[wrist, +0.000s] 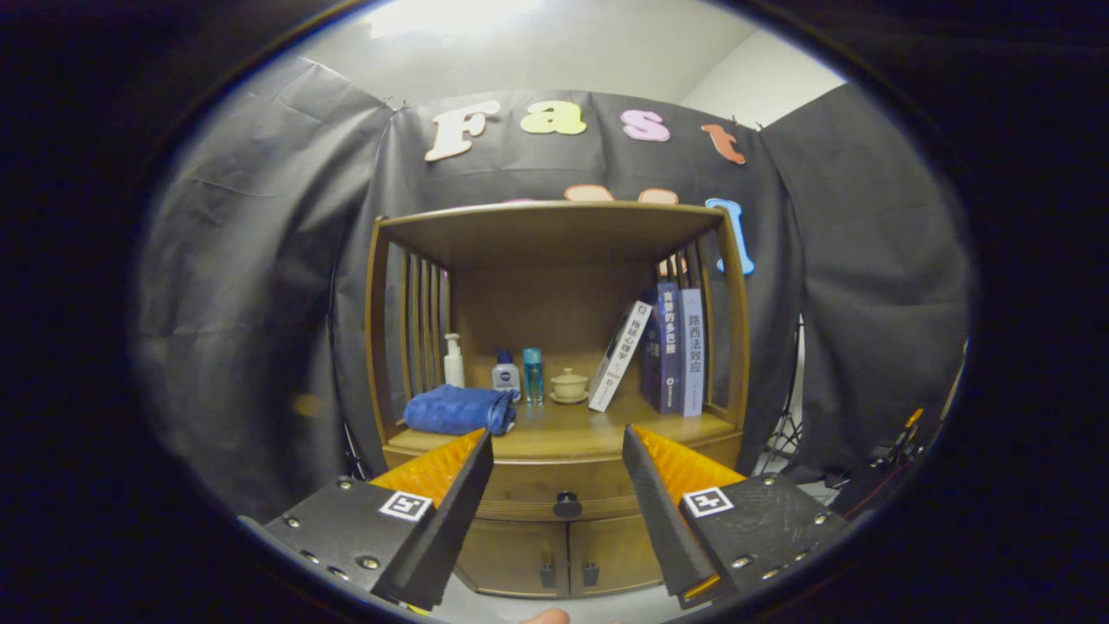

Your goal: Pull open the drawer, take out the items inside it, and place them on the countertop above the cabinet.

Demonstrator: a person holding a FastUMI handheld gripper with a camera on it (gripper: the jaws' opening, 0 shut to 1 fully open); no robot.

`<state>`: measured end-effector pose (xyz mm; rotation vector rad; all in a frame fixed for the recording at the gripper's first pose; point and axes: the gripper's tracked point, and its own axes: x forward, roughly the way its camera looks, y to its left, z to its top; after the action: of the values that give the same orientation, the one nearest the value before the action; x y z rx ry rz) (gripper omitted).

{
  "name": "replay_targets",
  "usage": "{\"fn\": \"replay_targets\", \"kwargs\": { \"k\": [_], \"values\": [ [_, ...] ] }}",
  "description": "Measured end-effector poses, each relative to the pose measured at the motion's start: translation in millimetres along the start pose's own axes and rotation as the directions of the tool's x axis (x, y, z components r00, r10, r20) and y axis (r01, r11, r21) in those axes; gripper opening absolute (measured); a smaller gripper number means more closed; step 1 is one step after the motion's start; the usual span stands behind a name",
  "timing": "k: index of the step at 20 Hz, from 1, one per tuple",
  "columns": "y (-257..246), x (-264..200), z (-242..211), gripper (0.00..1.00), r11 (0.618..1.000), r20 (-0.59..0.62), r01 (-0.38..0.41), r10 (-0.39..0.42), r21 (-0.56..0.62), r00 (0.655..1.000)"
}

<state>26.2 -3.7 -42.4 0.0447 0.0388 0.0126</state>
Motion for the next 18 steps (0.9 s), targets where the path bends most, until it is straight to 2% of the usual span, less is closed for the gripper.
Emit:
{"fn": "replay_targets", "kwargs": {
  "k": [4,10,18],
  "values": [
    [-2.9,30.1,-30.4,0.90,1.000,-0.035,0.024,-0.024,-0.012,0.999],
    [-3.0,73.8,-65.3,0.90,0.997,-0.044,0.031,-0.028,0.069,0.999],
    [-20.1,114.6,-123.7,0.90,0.993,-0.093,0.086,-0.079,0.077,0.993]
  ]
}}
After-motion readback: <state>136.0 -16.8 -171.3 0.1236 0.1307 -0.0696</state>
